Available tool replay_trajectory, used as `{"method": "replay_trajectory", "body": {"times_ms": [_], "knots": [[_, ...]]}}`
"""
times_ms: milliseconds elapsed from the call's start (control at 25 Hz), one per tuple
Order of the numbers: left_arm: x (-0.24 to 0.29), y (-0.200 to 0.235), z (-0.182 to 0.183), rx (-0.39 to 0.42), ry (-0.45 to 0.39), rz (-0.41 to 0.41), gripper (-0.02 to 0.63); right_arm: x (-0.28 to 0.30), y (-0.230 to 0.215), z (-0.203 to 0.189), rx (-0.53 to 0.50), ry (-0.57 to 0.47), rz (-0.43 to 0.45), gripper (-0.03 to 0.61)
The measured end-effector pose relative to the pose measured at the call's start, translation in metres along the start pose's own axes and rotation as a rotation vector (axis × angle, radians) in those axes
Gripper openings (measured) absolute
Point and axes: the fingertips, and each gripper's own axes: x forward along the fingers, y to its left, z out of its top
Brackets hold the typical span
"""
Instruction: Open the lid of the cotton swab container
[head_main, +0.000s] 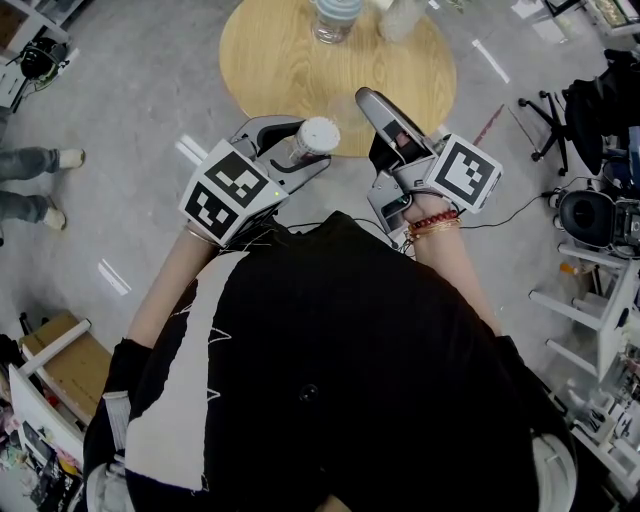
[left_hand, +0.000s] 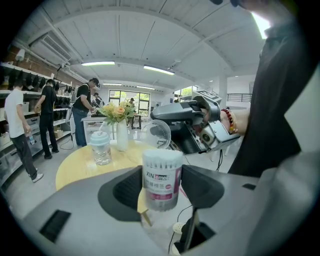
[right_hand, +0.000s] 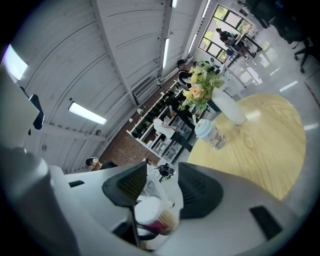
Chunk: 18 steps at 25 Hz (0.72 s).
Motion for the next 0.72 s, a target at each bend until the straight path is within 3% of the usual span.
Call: {"method": "replay_trajectory", "body": {"times_ms": [720], "knots": [[-0.005,0.002,-0.001,-0.01,-0.008,-0.022,0.253,0.004,-0.026,-0.001,0.116,-0.021,-0.033,0.196]]}}
